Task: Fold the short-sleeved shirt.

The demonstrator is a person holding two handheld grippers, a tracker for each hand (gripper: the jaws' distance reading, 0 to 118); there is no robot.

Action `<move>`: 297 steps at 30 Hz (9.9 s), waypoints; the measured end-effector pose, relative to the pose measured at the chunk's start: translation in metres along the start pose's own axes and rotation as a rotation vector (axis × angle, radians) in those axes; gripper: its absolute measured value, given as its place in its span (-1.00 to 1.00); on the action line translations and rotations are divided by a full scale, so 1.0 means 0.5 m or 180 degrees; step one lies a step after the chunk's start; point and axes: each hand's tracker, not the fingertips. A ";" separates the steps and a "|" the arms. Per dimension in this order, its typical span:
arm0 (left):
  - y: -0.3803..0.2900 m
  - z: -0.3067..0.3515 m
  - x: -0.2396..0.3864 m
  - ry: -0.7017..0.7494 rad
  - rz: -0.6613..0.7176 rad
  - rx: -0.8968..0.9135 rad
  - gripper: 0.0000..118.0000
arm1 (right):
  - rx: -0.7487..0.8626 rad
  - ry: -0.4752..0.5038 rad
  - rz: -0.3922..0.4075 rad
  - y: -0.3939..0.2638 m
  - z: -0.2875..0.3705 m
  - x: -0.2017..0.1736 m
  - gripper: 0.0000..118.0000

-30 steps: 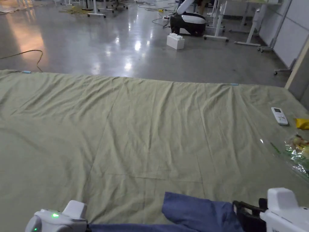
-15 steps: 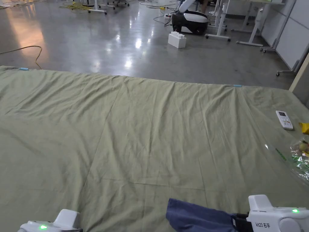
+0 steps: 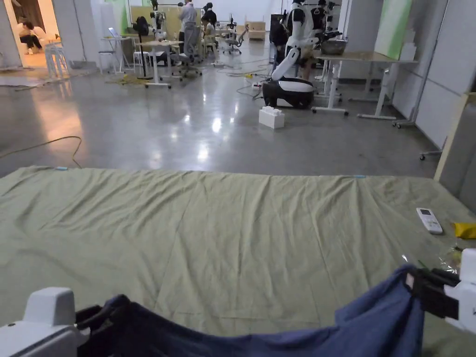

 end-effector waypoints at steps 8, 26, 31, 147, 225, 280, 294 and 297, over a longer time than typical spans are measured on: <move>0.254 0.141 0.009 -0.0121 0.0184 0.1069 -0.89 | 0.1161 -0.0389 0.0054 0.210 0.175 -0.025 -0.90; 0.542 0.211 0.015 0.0201 -0.0006 0.1743 -0.90 | 0.1906 -0.0923 0.0321 0.542 0.215 -0.032 -0.90; 0.576 0.182 0.020 0.0309 -0.0099 0.1730 -0.90 | 0.1939 -0.1043 0.0490 0.566 0.194 -0.044 -0.90; -0.097 0.220 0.181 0.0856 -0.0862 0.0935 -1.00 | 0.0925 -0.0499 0.0261 -0.193 0.230 -0.237 -1.00; -0.109 -0.240 -0.188 0.0627 0.0294 -0.0874 -0.86 | -0.0806 -0.0728 -0.0698 -0.205 -0.177 0.044 -0.93; -0.225 -0.081 -0.108 0.0541 0.0987 -0.0725 0.15 | 0.0175 -0.0234 -0.0144 -0.221 0.202 -0.199 -0.99; -0.322 -0.284 -0.174 0.1260 0.0549 -0.1348 -0.27 | -0.0082 -0.0470 -0.0204 -0.254 0.195 -0.172 -0.99; -0.323 -0.292 -0.131 0.1291 0.0035 -0.1444 -0.48 | -0.0162 -0.0489 -0.0171 -0.261 0.180 -0.171 -0.99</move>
